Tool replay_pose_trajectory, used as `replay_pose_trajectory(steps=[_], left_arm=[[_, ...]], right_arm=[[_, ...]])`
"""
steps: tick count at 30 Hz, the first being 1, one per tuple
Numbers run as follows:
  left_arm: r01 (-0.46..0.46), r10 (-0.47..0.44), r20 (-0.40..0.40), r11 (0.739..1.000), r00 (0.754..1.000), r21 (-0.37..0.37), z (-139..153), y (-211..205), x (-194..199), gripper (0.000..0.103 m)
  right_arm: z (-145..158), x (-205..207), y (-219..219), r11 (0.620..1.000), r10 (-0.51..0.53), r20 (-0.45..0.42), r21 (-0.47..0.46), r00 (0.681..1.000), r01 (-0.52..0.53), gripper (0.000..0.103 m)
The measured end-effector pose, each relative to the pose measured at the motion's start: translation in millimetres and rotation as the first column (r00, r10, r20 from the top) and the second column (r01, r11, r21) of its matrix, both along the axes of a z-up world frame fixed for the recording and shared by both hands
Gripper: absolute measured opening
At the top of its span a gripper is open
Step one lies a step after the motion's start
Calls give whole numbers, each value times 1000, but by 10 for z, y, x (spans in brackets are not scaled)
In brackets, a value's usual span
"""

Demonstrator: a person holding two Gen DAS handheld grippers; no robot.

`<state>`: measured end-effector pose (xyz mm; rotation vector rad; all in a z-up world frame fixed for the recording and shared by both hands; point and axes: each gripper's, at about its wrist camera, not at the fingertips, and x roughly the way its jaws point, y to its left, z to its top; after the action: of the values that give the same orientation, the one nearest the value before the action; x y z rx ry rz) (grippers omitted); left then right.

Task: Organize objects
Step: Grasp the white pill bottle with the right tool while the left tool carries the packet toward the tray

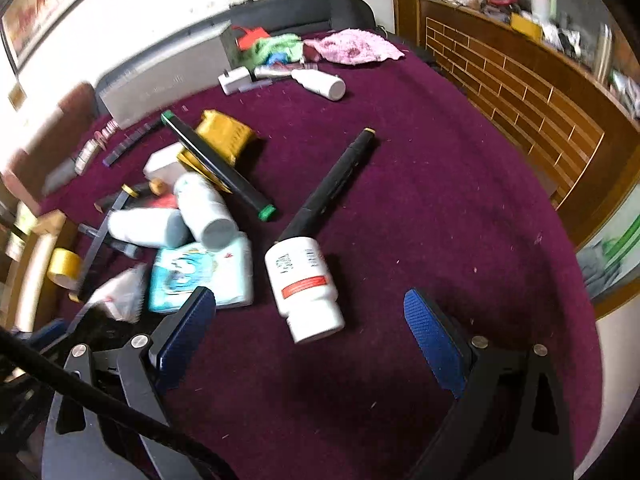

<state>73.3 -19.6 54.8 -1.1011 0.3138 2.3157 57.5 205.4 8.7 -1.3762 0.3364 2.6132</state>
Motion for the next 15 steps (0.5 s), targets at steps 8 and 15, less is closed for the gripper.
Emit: replay_pose_trajectory(steps=[8, 15], left_arm=[[45, -63, -60, 963, 996, -265, -329, 507, -170, 50], [14, -10, 70, 998, 998, -61, -300, 245, -270, 33]], right_arm=[[-140, -198, -194, 995, 50, 46, 85, 998, -54, 70], [-193, -226, -187, 996, 88, 34, -18, 995, -88, 32]])
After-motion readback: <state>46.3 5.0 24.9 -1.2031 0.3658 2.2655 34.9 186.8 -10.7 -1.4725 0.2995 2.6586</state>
